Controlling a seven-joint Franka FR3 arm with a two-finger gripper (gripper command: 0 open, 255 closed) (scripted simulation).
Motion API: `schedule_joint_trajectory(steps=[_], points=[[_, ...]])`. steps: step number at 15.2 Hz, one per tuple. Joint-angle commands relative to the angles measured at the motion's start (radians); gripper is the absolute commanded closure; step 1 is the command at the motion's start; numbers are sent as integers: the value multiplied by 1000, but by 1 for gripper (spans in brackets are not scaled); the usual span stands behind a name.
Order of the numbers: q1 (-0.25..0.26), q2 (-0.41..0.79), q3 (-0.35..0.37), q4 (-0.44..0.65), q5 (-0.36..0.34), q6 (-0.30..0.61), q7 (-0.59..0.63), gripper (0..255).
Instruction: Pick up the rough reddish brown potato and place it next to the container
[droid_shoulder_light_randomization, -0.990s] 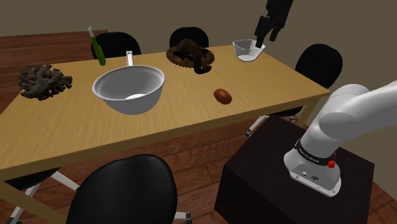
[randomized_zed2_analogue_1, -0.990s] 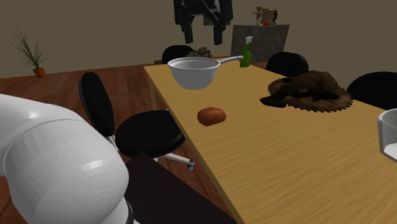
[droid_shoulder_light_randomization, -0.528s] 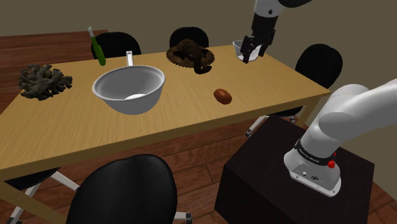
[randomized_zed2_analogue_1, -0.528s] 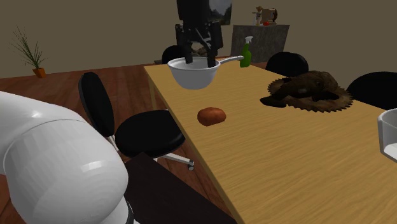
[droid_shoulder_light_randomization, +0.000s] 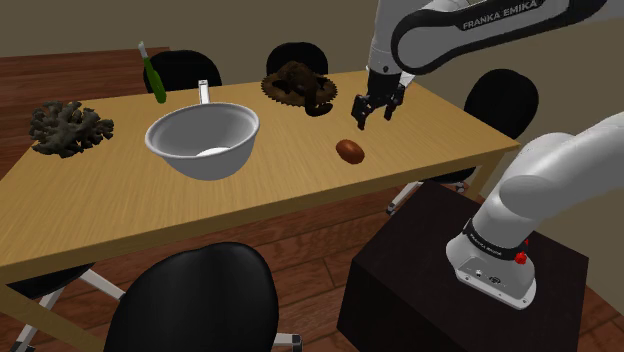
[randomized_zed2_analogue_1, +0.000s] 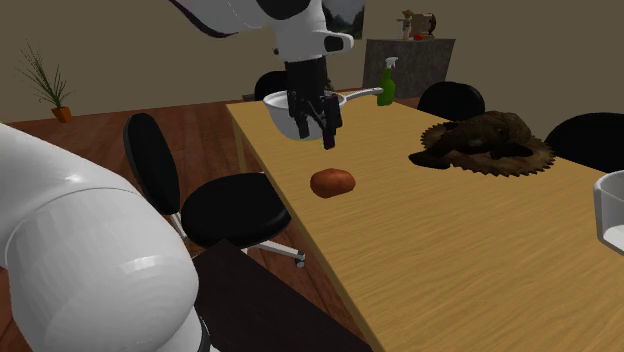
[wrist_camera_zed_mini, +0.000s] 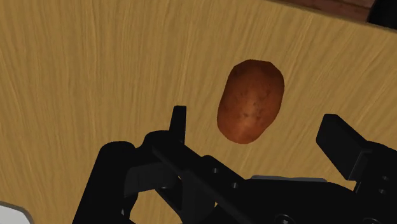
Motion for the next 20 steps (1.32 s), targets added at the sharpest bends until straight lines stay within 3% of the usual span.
schedule_joint_trajectory(steps=[1,6,13,20], points=[[-11,61,31,-9,-4,70,64,0],[-53,235,106,-13,-47,236,227,0],[-72,308,114,-52,-82,346,252,0],[-74,315,114,-54,-86,355,254,0]])
